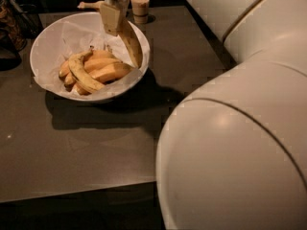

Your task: Pick banana from white bowl

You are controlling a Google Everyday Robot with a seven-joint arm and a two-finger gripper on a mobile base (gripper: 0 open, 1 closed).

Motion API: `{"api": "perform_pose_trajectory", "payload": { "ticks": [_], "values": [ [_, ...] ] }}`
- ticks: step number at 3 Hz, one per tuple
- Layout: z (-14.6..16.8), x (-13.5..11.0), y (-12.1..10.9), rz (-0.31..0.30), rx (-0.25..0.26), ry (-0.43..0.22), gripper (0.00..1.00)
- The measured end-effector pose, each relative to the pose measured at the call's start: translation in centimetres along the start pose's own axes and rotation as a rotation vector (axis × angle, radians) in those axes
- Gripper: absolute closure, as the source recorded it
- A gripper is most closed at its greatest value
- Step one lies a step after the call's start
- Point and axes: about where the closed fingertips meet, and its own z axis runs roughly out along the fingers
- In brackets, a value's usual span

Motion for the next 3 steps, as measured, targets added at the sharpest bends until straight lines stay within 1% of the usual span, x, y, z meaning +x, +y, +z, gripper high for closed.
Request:
{"api": "perform_pose_trajectory", "payload": {
  "ticks": [1, 2, 3],
  "values": [
    [0.2, -0.4, -0.2, -0.001, 0.007, -0.014, 1.00],
    [-0.4, -0.8, 0.2, -0.010, 0.020, -0.029, 1.00],
    [-3.6, 0.3, 3.6, -0.012, 0.000, -0.066, 1.00]
  ]
}}
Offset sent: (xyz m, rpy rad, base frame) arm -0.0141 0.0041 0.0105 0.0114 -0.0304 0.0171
